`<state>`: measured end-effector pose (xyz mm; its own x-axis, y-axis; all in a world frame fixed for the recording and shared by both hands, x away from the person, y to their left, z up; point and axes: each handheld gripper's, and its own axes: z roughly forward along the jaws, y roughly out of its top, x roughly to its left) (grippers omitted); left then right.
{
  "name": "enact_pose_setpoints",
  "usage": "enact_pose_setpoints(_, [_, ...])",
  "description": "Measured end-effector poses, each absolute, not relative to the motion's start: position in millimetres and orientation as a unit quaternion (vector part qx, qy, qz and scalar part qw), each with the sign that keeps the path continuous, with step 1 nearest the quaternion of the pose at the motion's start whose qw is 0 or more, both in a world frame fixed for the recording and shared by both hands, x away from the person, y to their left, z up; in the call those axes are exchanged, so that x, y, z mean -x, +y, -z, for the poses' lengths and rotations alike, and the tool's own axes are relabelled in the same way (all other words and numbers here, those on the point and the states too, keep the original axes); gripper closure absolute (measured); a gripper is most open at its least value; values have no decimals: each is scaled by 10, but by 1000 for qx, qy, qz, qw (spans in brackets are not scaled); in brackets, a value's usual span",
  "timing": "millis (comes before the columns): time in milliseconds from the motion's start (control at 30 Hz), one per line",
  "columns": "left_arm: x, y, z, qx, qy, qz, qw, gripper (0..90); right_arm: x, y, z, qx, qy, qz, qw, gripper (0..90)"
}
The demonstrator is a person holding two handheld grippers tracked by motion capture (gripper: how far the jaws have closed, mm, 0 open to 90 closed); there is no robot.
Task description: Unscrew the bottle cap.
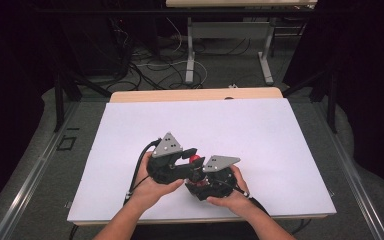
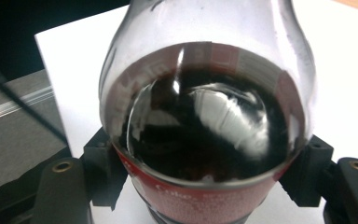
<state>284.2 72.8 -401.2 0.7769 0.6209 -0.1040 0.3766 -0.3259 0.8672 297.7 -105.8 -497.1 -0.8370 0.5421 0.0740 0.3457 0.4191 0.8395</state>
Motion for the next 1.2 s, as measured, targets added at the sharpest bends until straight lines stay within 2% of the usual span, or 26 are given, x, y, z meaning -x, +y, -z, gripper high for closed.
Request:
enact_pose_setpoints(167, [-2742,601,4016,-776,380,-159,477,622,-2970,-1051,4976,-277,834,-460,126,284])
enact_pose_setpoints(367, [-2771,595,4011,-779,376,-154,478,618,-2981,-1057,4981,-282,831,-464,122,284])
enact_pose_setpoints(500, [-2836,692,3992,-786,348,-146,489,529,-2992,-1073,4973,-277,837,-458,112,283])
enact_pose_setpoints(567, [-2876,773,3965,-793,330,-121,497,466,-2994,-1070,4981,-275,834,-465,114,283])
enact_pose_setpoints(700, [-2940,937,3910,-797,288,-86,524,430,-2986,-1067,4979,-268,836,-468,100,283])
enact_pose_setpoints(833, [-3026,1025,3913,-813,248,-34,526,434,-2968,-1049,4976,-256,838,-473,92,283])
enact_pose_setpoints(1033, [-3102,1075,3991,-833,197,-1,517,502,-2950,-1031,4969,-235,847,-471,75,283])
enact_pose_setpoints(1200, [-3143,1102,4016,-838,142,36,526,519,-2942,-1028,4974,-211,850,-479,55,283])
